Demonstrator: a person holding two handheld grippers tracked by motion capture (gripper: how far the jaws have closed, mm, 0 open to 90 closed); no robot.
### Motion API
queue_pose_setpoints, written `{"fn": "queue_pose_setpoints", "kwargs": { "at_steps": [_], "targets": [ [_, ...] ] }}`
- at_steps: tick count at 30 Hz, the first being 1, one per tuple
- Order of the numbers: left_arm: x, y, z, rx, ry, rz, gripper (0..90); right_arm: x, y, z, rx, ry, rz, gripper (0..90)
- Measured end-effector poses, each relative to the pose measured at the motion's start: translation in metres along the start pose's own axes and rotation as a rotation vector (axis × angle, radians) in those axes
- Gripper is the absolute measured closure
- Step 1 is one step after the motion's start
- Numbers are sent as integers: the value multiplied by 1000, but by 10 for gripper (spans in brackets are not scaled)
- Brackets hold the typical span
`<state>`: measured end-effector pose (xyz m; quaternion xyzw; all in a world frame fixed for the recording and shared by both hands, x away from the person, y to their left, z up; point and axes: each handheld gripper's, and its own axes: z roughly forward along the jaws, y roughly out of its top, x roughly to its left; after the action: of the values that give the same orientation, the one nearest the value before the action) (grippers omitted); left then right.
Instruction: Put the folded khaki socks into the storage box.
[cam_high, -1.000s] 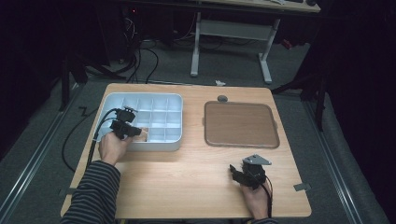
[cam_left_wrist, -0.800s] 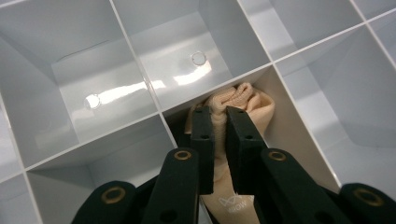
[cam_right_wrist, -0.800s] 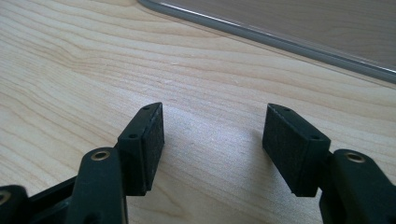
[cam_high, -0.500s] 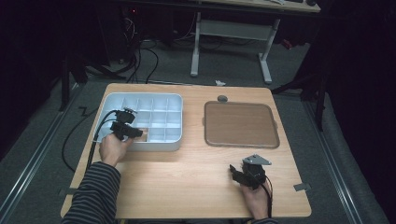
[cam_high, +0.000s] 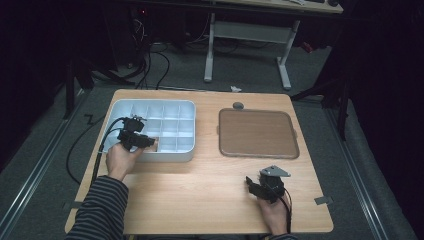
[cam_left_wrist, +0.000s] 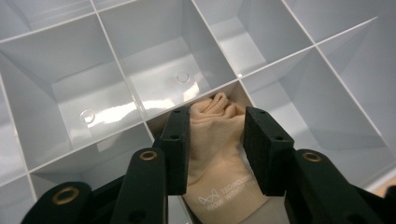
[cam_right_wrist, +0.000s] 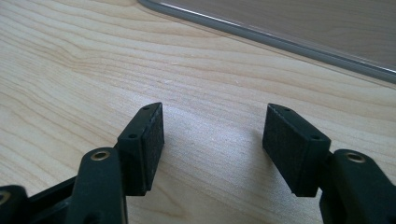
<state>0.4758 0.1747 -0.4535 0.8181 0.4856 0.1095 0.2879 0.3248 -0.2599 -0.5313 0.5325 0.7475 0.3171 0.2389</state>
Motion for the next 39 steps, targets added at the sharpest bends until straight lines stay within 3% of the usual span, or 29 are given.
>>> {"fn": "queue_pose_setpoints", "kwargs": {
  "at_steps": [8,31,39],
  "targets": [
    [-5,-1,-12,-35,4,23,591,0,0,0,0,0,1,389],
    [-17,-16,-37,-98,-44,38,590,0,0,0,0,1,0,389],
    [-23,-18,-45,-113,-48,62,588,0,0,0,0,0,-1,389]
  ]
}}
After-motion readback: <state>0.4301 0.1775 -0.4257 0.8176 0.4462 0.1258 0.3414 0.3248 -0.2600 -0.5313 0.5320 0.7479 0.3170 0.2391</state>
